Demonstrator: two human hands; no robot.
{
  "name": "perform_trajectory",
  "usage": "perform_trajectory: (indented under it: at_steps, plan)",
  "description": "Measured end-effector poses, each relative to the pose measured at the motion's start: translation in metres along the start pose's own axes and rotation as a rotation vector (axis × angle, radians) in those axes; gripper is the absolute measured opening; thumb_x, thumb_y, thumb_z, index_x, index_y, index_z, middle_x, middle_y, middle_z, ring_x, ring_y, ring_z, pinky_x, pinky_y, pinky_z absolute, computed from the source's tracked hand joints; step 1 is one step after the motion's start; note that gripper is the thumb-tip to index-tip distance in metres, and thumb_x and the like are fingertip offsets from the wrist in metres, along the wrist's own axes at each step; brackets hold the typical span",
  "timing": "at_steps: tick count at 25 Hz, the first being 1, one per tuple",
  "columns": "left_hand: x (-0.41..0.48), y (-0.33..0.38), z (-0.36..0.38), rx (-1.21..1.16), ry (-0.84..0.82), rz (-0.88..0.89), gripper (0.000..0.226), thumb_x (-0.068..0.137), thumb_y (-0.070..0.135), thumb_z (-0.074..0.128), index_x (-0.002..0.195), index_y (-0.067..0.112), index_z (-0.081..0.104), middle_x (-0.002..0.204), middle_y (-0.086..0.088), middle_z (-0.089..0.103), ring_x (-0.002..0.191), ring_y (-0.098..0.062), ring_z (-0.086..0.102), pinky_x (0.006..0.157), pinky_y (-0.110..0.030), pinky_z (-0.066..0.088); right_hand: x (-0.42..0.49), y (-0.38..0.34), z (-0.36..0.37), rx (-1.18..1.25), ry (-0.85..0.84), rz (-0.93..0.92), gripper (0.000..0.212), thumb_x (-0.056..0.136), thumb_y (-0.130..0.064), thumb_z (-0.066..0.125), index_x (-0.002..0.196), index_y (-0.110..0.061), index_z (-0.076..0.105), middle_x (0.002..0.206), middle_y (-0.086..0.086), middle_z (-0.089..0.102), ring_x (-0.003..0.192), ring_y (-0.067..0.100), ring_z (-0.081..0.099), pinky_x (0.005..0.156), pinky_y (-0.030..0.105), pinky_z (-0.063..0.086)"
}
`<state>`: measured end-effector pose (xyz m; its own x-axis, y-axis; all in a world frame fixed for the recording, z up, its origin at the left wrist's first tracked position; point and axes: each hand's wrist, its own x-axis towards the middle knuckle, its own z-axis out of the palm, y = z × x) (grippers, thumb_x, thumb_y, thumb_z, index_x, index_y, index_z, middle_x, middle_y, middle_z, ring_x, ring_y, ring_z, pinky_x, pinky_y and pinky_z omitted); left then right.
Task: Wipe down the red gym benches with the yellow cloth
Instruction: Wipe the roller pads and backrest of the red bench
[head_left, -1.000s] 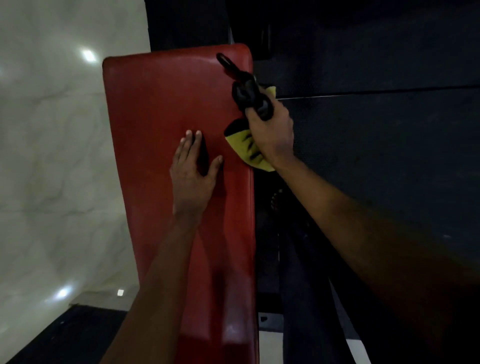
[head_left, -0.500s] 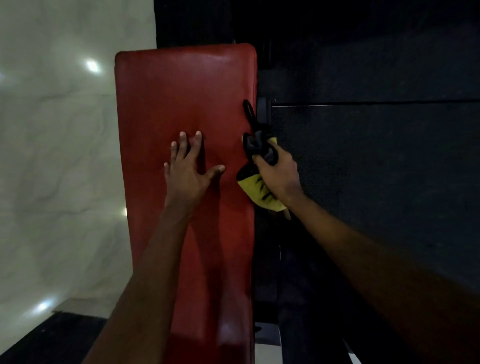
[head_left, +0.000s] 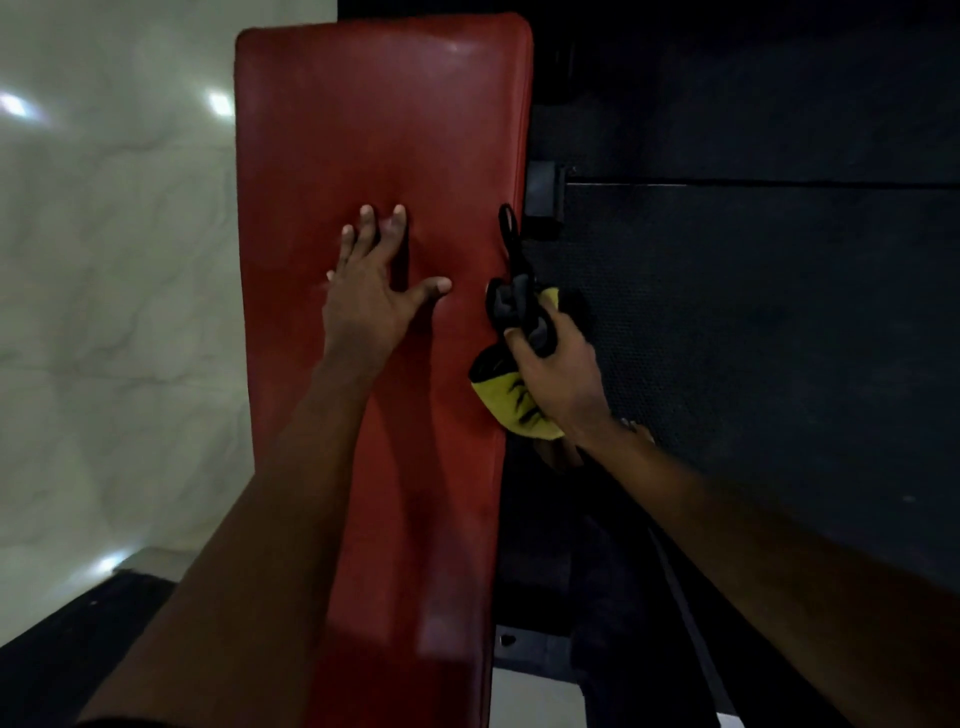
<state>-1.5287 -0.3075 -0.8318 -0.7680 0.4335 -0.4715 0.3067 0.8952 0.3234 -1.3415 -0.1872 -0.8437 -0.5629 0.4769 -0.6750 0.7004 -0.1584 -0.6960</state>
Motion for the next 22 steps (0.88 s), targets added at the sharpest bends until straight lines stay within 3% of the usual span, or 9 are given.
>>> perform_trajectory:
  at_steps: [6, 8, 11, 13, 17, 19, 22]
  plan:
    - [-0.005, -0.003, 0.004, 0.014, 0.033, 0.051, 0.092, 0.084, 0.071, 0.059, 0.159, 0.039, 0.016, 0.17, 0.0, 0.004, 0.156, -0.022, 0.0, 0.121, -0.062, 0.012, 0.005, -0.006, 0.003, -0.01, 0.075, -0.015, 0.059, 0.094, -0.044, 0.063, 0.148, -0.028, 0.047, 0.134, 0.002, 0.06, 0.126, 0.019, 0.056, 0.107, 0.041, 0.046]
    - [-0.019, -0.004, 0.014, -0.034, 0.111, 0.075, 0.085, 0.09, 0.068, 0.057, 0.159, 0.031, 0.025, 0.167, -0.01, 0.016, 0.154, -0.029, 0.012, 0.122, -0.059, 0.015, 0.022, -0.017, 0.003, 0.015, 0.15, -0.066, 0.057, 0.093, -0.046, 0.063, 0.145, -0.03, 0.049, 0.133, 0.001, 0.061, 0.124, 0.018, 0.057, 0.106, 0.037, 0.046]
    - [-0.062, -0.017, 0.033, -0.049, 0.273, 0.055, 0.069, 0.095, 0.059, 0.056, 0.152, 0.024, 0.042, 0.151, -0.015, 0.039, 0.141, -0.032, 0.035, 0.113, -0.051, 0.032, 0.022, -0.018, 0.008, -0.021, 0.183, -0.112, 0.055, 0.095, -0.041, 0.064, 0.146, -0.028, 0.049, 0.133, 0.001, 0.059, 0.124, 0.016, 0.055, 0.098, 0.022, 0.041]
    - [-0.097, -0.032, 0.043, -0.035, 0.284, -0.012, 0.068, 0.096, 0.059, 0.055, 0.154, 0.028, 0.039, 0.155, -0.012, 0.037, 0.144, -0.03, 0.031, 0.114, -0.05, 0.028, 0.004, -0.007, 0.013, -0.009, 0.165, -0.117, 0.056, 0.095, -0.037, 0.064, 0.148, -0.025, 0.047, 0.132, 0.002, 0.059, 0.124, 0.015, 0.055, 0.097, 0.021, 0.04]
    - [-0.138, -0.059, 0.053, -0.018, 0.132, -0.094, 0.078, 0.092, 0.068, 0.05, 0.158, 0.043, 0.019, 0.169, 0.002, 0.01, 0.156, -0.02, 0.004, 0.122, -0.054, 0.01, -0.038, 0.026, 0.022, -0.028, 0.095, -0.088, 0.057, 0.096, -0.037, 0.063, 0.149, -0.027, 0.045, 0.133, -0.001, 0.059, 0.125, 0.015, 0.056, 0.105, 0.032, 0.046]
    - [-0.135, -0.063, 0.049, -0.047, 0.104, -0.088, 0.081, 0.089, 0.07, 0.053, 0.158, 0.044, 0.019, 0.169, 0.004, 0.009, 0.156, -0.018, 0.002, 0.122, -0.056, 0.01, -0.04, 0.027, 0.021, -0.053, 0.082, -0.069, 0.057, 0.095, -0.04, 0.064, 0.148, -0.026, 0.047, 0.135, -0.001, 0.06, 0.124, 0.015, 0.057, 0.105, 0.035, 0.047]
    - [-0.127, -0.062, 0.039, -0.041, 0.054, -0.101, 0.085, 0.086, 0.071, 0.057, 0.158, 0.043, 0.021, 0.169, 0.001, 0.01, 0.156, -0.021, 0.005, 0.123, -0.056, 0.014, -0.017, 0.004, 0.014, -0.062, 0.146, -0.047, 0.055, 0.093, -0.04, 0.066, 0.144, -0.024, 0.052, 0.129, -0.005, 0.063, 0.119, 0.012, 0.058, 0.101, 0.026, 0.044]
